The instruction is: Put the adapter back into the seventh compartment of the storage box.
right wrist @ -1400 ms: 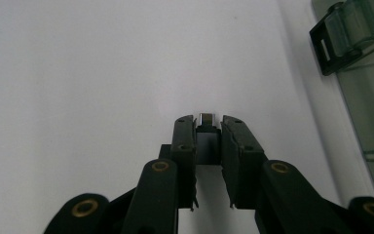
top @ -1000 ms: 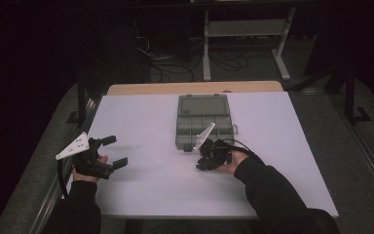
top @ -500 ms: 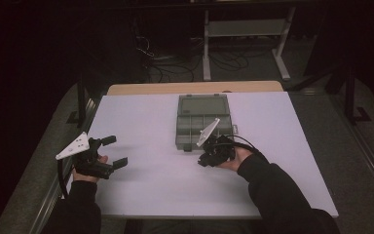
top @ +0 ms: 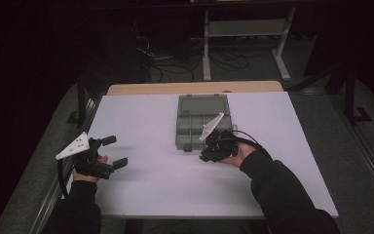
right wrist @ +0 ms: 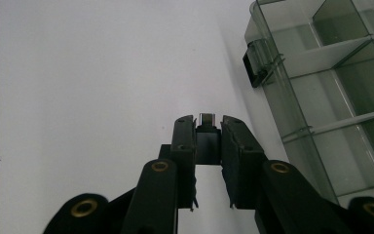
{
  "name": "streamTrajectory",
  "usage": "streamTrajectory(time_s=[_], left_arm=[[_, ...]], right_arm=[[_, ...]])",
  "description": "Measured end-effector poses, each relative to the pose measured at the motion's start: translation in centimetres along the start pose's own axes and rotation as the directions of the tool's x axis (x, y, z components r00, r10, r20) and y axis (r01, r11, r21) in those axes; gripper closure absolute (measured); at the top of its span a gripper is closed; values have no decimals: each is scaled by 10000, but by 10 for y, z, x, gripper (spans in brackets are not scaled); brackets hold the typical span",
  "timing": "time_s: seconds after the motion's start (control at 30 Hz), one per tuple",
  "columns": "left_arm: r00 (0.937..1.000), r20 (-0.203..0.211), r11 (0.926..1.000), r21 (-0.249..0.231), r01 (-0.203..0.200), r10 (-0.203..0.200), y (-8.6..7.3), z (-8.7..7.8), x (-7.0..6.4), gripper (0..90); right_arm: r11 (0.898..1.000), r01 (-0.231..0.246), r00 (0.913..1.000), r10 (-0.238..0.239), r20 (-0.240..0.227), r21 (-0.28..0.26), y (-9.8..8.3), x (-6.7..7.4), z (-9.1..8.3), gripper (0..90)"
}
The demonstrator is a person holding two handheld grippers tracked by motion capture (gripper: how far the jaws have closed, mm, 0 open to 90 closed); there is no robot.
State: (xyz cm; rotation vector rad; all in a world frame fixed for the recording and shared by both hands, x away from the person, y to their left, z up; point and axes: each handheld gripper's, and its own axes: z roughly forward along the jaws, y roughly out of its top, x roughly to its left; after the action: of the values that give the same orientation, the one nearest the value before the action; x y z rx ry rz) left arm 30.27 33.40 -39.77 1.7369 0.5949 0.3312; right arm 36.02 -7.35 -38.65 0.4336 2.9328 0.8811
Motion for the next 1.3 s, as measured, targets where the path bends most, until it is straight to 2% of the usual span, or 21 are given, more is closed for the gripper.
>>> streamTrajectory(time_s=[0.5,0.9,1.3], left_arm=[[10000,-33,10000,-35,-29,29,0,-1,-1,0],[10000,-29,10000,-15,-47,47,0,0,-1,0],[10000,-22,10000,4,-41,41,0,0,-1,0]], right_arm=[[10000,33,10000,-33,76,-84,6,-6,-14,747],[9990,-305,9988,318,376,-327,5,-25,-30,747],[9978,-586,9960,605,662,-298,5,-37,-42,748]])
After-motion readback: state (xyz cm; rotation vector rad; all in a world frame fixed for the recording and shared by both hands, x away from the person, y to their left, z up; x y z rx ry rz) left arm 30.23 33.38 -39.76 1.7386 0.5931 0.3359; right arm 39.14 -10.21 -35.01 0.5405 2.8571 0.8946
